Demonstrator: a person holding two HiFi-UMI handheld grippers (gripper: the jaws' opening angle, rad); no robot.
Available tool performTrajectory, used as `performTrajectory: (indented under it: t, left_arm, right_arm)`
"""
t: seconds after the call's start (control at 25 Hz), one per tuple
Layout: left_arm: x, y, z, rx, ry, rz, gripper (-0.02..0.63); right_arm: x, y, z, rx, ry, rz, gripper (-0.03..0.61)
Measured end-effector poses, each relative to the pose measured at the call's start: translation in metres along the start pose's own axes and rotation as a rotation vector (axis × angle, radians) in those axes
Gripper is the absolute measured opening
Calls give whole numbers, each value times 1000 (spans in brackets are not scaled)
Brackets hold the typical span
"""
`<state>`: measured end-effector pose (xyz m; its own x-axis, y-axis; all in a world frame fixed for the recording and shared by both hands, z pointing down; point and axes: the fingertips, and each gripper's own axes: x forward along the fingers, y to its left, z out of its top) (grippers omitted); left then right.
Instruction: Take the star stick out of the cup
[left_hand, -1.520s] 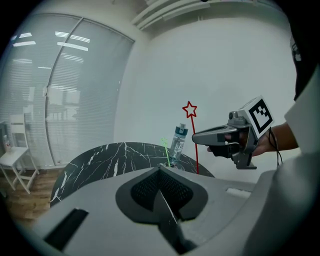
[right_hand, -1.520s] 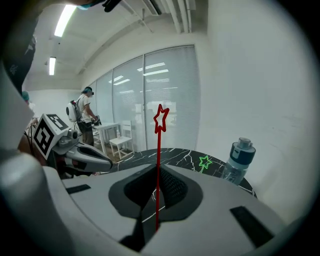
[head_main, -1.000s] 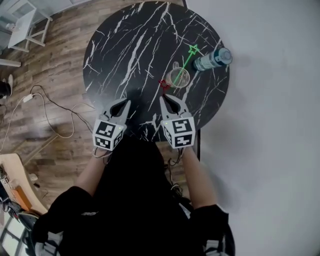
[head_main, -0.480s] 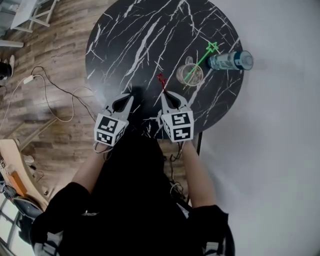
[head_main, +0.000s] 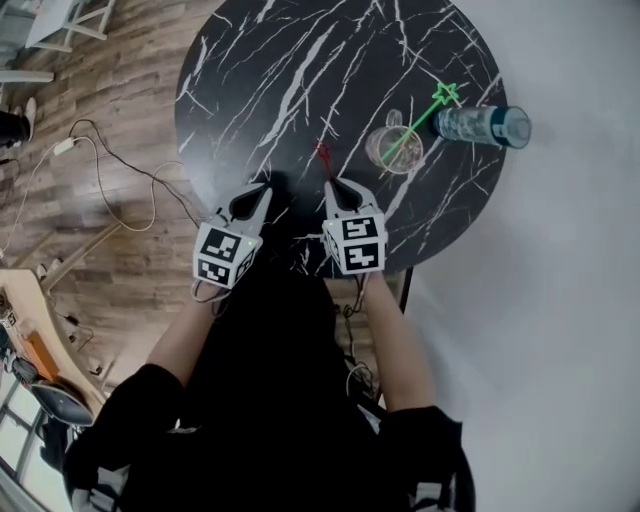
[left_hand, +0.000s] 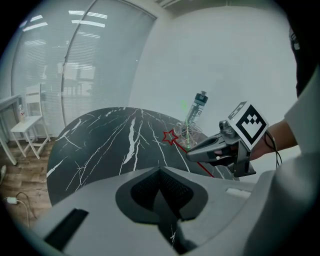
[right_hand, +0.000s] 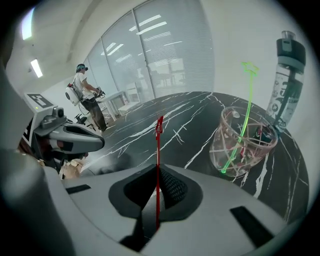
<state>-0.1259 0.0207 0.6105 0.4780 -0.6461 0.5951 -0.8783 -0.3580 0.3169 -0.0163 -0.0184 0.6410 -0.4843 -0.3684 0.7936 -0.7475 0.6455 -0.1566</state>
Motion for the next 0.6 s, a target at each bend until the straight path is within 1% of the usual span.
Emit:
performTrajectory:
  t: [0.28,0.6]
  left_arm:
    - [3,1,-7,-7,24,4,-2]
    - [6,1,-2,2,30,0,-2]
  right_arm:
    - [12,-2,-9,6,26,10,8]
    - [15,-3,-10,28,28,11,8]
